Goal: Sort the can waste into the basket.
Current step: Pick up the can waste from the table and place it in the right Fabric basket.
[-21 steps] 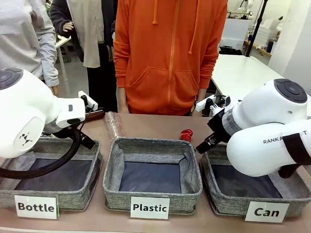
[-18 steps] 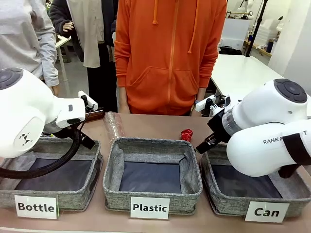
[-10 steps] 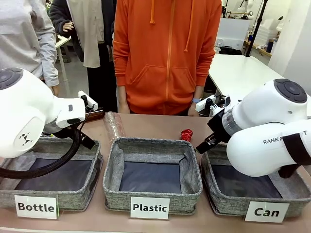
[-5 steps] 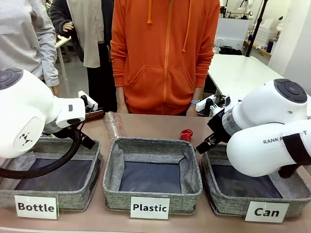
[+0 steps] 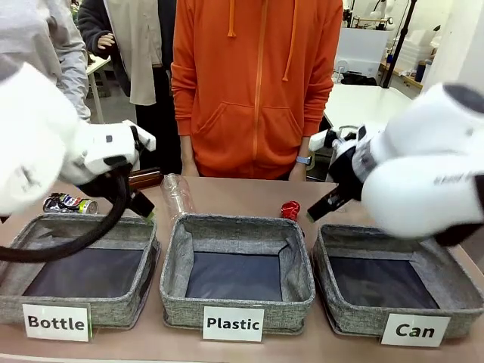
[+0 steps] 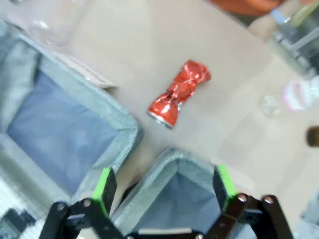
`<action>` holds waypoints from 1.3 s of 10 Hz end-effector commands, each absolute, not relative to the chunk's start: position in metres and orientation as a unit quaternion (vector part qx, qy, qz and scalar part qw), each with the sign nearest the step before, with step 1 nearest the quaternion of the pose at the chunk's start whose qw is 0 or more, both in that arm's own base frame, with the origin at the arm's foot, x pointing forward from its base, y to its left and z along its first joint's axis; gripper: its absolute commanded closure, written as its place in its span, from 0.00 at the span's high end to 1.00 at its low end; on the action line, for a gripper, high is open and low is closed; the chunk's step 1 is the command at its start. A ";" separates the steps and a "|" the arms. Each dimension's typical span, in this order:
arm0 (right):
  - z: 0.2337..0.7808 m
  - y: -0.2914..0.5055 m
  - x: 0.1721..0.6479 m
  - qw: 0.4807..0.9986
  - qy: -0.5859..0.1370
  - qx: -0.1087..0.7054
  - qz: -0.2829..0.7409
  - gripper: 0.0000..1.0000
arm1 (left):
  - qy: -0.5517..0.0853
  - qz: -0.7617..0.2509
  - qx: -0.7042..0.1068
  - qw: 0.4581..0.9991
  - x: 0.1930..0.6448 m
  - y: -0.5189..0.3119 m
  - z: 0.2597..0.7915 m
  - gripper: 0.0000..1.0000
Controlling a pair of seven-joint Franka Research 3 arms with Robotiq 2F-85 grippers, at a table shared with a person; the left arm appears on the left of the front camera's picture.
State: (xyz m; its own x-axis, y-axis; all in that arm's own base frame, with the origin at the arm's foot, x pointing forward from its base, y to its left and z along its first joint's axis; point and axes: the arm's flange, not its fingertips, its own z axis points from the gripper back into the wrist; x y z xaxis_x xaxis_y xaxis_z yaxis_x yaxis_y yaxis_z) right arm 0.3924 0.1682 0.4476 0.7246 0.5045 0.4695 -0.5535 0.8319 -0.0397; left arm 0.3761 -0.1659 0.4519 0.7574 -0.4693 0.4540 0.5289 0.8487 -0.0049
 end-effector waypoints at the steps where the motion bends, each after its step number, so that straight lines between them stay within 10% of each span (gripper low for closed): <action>1: 0.515 0.147 0.378 0.954 -0.181 0.117 0.210 1.00 | -0.192 -0.209 -0.097 0.954 0.353 -0.144 0.509 1.00; 8: 0.560 -0.113 0.294 0.871 -0.242 0.424 -0.053 1.00 | -0.267 0.017 -0.499 0.825 0.293 0.156 0.509 1.00; 13: 0.510 -0.178 0.286 0.834 -0.272 0.447 -0.175 1.00 | -0.277 0.117 -0.536 0.788 0.267 0.203 0.466 1.00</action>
State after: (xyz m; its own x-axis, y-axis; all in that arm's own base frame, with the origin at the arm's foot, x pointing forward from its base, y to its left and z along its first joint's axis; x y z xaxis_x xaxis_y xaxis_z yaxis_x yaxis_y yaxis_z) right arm 0.2765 -0.1952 0.5100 0.8125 -0.5309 0.2409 0.0673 0.4958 0.8658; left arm 0.2850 0.1888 0.4653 0.8163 0.4980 0.2927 0.1026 0.3736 -0.9219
